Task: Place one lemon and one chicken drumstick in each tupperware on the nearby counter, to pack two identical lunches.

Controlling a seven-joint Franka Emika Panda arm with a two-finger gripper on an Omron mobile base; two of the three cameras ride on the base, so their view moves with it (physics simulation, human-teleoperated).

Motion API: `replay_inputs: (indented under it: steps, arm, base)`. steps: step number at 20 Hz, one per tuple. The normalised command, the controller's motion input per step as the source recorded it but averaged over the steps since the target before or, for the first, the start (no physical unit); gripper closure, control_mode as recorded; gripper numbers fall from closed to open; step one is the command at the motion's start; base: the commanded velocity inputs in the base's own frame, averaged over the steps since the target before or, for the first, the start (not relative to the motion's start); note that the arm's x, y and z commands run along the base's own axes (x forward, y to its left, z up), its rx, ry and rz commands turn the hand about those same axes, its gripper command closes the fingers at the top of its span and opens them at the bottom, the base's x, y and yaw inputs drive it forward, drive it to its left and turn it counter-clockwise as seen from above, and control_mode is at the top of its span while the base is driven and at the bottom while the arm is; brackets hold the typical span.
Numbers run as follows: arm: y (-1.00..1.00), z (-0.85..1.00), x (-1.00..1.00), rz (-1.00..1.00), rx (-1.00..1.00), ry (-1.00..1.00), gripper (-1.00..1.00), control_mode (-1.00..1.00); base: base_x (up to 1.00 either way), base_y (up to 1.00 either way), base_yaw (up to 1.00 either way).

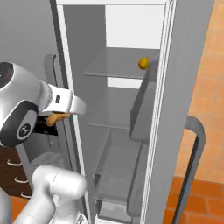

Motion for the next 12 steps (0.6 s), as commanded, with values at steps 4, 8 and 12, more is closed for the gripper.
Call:
replay_inputs:
  steps: [4,8,12]
  arm:
    - [0.0,0.0,0.0,0.0,0.0,0.0,1.0,1.0]
    - [0.0,0.0,0.0,0.0,0.0,0.0,1.0,1.0]
    - [0.0,0.0,0.0,0.0,0.0,0.0,1.0,1.0]
  base:
    - [-0.22,1.0,0.0]
    - [0.0,1.0,0.0]
    - [-0.22,1.0,0.0]
